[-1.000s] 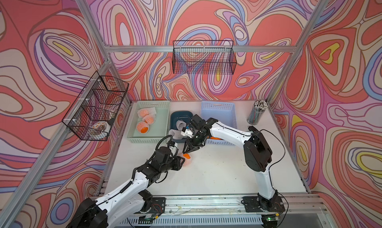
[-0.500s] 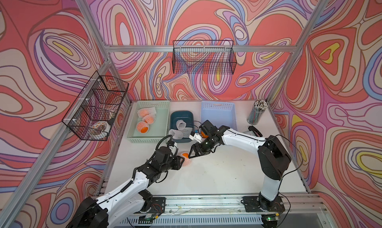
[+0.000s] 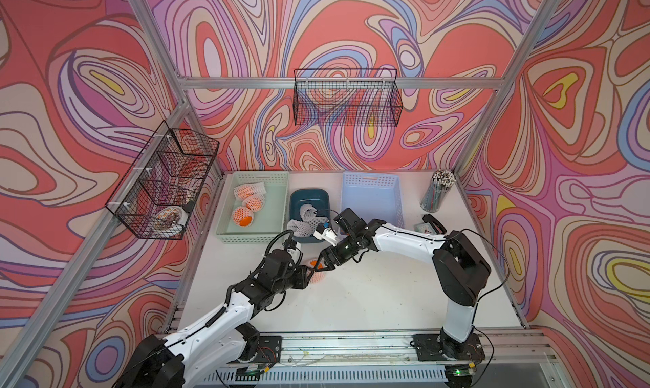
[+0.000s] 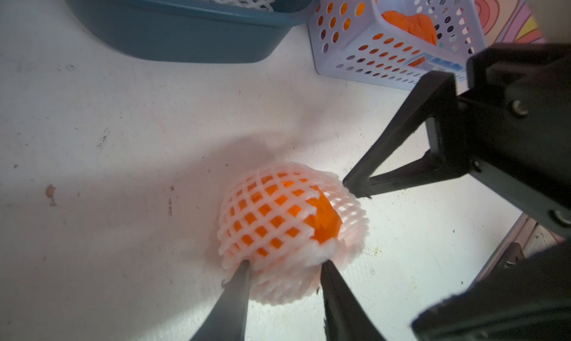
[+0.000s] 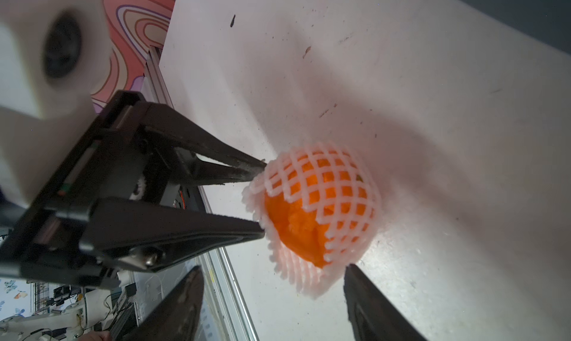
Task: Remove foam nets from oranges
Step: Remove the foam net from the orange.
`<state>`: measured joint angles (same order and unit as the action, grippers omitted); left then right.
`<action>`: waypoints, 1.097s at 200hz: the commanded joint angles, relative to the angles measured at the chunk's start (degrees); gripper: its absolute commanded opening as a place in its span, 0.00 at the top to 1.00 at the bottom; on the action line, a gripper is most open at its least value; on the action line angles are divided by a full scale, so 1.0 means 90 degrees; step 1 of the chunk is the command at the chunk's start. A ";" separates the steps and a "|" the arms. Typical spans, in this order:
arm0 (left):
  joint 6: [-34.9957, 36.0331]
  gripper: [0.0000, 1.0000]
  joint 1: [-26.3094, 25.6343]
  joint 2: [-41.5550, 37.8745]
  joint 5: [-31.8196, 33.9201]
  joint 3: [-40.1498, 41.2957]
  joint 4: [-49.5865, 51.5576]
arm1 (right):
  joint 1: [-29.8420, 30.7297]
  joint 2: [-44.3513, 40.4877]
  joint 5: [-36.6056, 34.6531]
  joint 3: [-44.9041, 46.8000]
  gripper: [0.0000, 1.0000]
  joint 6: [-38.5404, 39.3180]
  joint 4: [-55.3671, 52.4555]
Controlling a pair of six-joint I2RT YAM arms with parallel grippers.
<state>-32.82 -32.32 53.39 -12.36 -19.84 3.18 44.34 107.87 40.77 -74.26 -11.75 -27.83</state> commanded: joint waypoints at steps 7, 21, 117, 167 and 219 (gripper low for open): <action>-0.0031 0.60 -0.0032 0.0103 0.0008 -0.0101 0.0159 | 0.0080 0.0103 -0.0202 0.0088 0.27 0.0346 -0.0115; -0.0026 0.60 -0.0034 0.0130 0.0010 -0.0135 0.0183 | 0.0102 0.0104 -0.0342 0.0077 0.27 0.0416 -0.0187; -0.0029 0.59 -0.0032 0.0084 -0.0134 -0.0190 0.0198 | 0.0193 0.0527 -0.0942 -0.0231 0.34 0.0506 -0.0041; 0.0091 0.59 -0.0032 0.0062 -0.0428 -0.0296 0.0209 | 0.0197 0.0659 -0.0979 -0.0467 0.50 0.0480 0.0056; 0.0098 0.58 -0.0033 -0.0021 -0.0551 -0.0314 0.0160 | 0.0199 0.0710 -0.0809 -0.0489 0.84 0.0499 0.0124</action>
<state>-32.62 -32.21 54.06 -14.35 -20.91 4.93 45.76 112.42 33.04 -77.49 -7.14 -28.75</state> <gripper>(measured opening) 0.413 0.226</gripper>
